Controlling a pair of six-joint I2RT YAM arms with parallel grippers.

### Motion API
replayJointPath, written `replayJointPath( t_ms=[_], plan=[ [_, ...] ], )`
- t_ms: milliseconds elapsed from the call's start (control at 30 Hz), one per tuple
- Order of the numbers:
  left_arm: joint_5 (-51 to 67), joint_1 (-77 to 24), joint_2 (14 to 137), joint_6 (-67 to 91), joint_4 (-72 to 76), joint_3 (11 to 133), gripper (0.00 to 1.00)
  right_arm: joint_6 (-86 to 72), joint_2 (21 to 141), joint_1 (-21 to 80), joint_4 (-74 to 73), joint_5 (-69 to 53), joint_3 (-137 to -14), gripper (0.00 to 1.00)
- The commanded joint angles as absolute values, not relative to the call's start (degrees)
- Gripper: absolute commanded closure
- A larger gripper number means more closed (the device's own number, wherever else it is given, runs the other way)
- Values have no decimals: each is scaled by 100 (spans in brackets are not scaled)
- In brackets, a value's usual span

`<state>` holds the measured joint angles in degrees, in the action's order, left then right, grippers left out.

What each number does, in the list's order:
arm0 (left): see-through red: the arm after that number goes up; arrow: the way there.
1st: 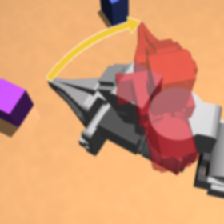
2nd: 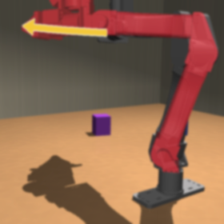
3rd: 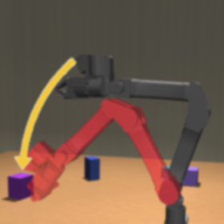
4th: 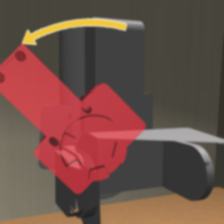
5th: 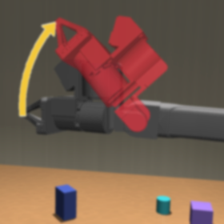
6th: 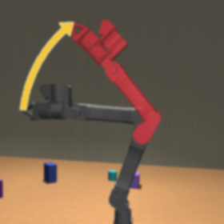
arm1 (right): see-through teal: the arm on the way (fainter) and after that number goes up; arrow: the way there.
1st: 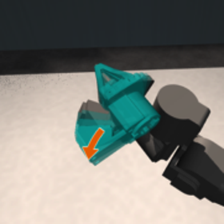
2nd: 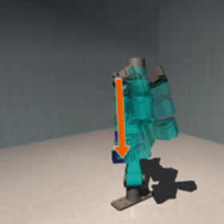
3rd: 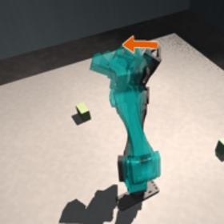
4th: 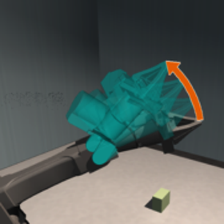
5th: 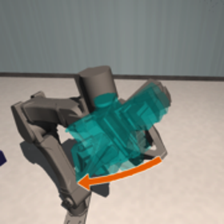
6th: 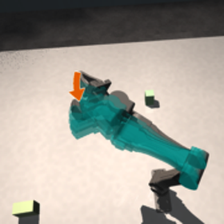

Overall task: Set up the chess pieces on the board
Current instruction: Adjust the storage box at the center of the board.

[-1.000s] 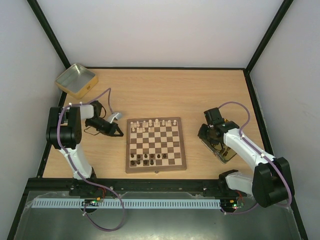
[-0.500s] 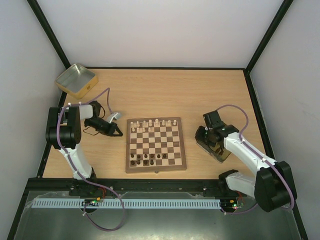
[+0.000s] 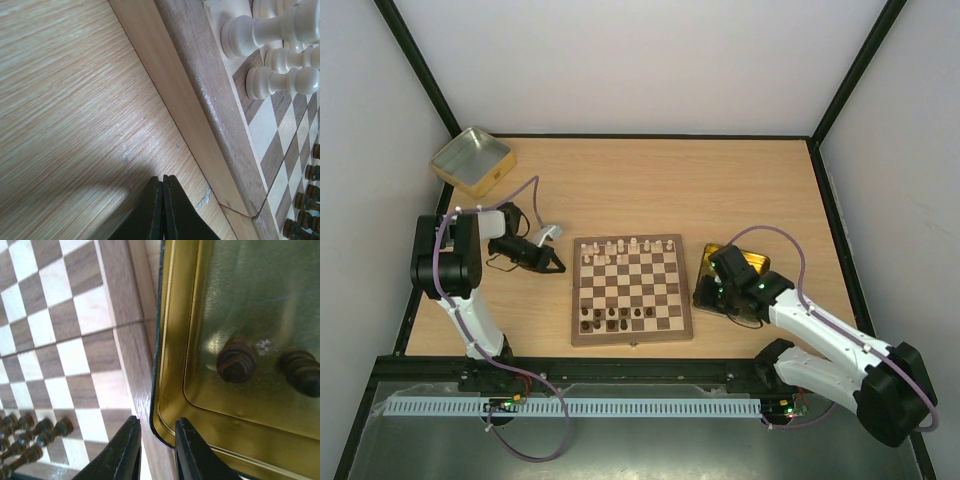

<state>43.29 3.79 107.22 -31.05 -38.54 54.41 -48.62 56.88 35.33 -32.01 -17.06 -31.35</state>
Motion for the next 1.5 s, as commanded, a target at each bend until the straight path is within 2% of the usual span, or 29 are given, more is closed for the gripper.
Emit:
replayJointPath(
  t_ms=[0, 167, 367, 433, 533, 600, 667, 733, 800, 833, 867, 900, 967, 1000, 1100, 1233, 1333, 1367, 1400, 1467],
  plan=[
    [3012, 431, 10967, -3199, -3541, 5172, 98, -5332, 5286, 3934, -3656, -1725, -2964, 81],
    [2938, 439, 10954, -3199, -3511, 5160, 98, -5517, 5091, 4419, -3996, -1368, -3202, 82],
    [2766, 468, 10901, -3145, -3432, 5144, 98, -5249, 5495, 4609, -4846, 63, -4552, 76],
    [2762, 525, 10878, -3113, -3408, 5142, 98, -5140, 5779, 4610, -5094, 585, -4989, 71],
    [2816, 623, 10848, -3063, -3387, 5137, 98, -4997, 6160, 4612, -5244, 1246, -5470, 56],
    [2792, 664, 10810, -2991, -3327, 5105, 98, -4891, 6477, 4606, -5448, 1705, -5781, 53],
    [2696, 664, 10739, -2923, -3239, 5059, 98, -4938, 6890, 4608, -5854, 2309, -6203, 57],
    [2578, 668, 10636, -2838, -3131, 5010, 98, -4827, 7302, 4606, -6216, 2819, -6731, 67],
    [2488, 660, 10541, -2765, -3045, 4971, 98, -5063, 7565, 4610, -6558, 3633, -7147, 91],
    [2452, 659, 10505, -2722, -3009, 4956, 98, -5234, 7624, 4610, -6659, 4118, -7192, 95],
    [2426, 659, 10477, -2684, -2980, 4949, 98, -5377, 7639, 4595, -6675, 4382, -7171, 93],
    [2397, 659, 10450, -2648, -2943, 4926, 98, -5197, 7607, 4578, -6453, 4384, -7069, 83],
    [2347, 659, 10389, -2562, -2883, 4887, 98, -4738, 7535, 4528, -5885, 4085, -6886, 4],
    [2318, 653, 10337, -2538, -2850, 4869, 98, -4601, 7537, 4518, -5767, 3893, -6874, 2],
    [2225, 651, 10243, -2462, -2762, 4809, 96, -4192, 7576, 4414, -5372, 3148, -6787, 2],
    [2272, 628, 10100, -2400, -2708, 4729, 78, -4075, 7735, 4146, -5231, 2326, -6584, 1],
    [2336, 621, 9983, -2399, -2694, 4666, 75, -4010, 7456, 3996, -4866, 1804, -6167, 20],
    [2299, 631, 9938, -2377, -2658, 4635, 76, -4029, 7390, 3840, -4808, 1567, -6039, 36],
    [2181, 632, 9886, -2299, -2576, 4604, 76, -4035, 7387, 3672, -4821, 1342, -5958, 47],
    [1974, 630, 9801, -2178, -2463, 4522, 79, -3954, 7431, 3463, -4812, 962, -5832, 63]
  ],
)
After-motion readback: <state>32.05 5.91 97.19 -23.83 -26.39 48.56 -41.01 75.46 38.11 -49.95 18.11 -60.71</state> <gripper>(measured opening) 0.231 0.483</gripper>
